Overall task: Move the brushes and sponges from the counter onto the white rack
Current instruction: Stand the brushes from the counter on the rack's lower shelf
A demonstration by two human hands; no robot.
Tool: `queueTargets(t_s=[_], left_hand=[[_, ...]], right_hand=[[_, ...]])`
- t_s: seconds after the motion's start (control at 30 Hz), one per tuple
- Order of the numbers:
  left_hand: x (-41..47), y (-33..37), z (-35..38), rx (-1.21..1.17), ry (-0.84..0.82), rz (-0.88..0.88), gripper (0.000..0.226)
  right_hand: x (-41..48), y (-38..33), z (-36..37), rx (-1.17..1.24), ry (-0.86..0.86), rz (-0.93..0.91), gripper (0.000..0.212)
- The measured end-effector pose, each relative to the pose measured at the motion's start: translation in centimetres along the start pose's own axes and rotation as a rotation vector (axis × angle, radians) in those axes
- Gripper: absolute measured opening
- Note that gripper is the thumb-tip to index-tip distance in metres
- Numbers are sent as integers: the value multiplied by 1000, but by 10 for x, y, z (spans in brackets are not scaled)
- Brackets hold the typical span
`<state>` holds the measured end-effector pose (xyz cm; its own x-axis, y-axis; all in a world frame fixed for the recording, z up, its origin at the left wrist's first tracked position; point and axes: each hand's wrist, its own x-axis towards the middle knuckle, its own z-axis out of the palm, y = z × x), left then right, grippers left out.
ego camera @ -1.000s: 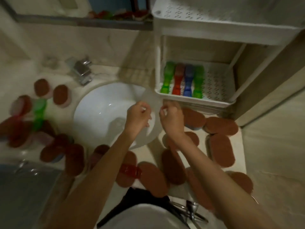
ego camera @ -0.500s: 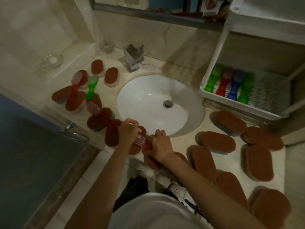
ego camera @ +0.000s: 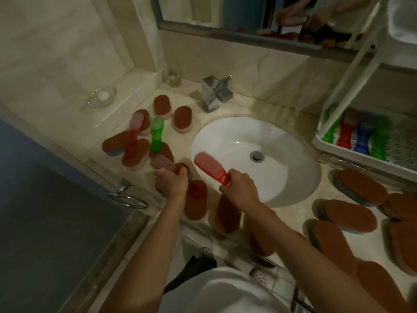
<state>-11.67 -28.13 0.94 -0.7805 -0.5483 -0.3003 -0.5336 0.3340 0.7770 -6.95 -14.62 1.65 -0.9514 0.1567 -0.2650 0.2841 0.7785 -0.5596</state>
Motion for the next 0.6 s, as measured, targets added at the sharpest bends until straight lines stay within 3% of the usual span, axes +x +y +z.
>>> queueTargets(t_s=[0.1,0.2,0.3,0.4,0.6], left_hand=[[18,-8,0,205,-117,-31,89],[25,-14,5,269,-195,0,98],[28,-19,8,297,-195,54,94],[28,-17,7,237,-163,93,84],[22,-9,-4,30,14,163,57]], right_hand=[[15,-24,16,44,-4,41,24],[25,-39,23,43,-10,61,20],[32,-42,26,34,4,78,12],[36,-40,28,28,15,112,18],[38,-27,16,77,82,127,15]])
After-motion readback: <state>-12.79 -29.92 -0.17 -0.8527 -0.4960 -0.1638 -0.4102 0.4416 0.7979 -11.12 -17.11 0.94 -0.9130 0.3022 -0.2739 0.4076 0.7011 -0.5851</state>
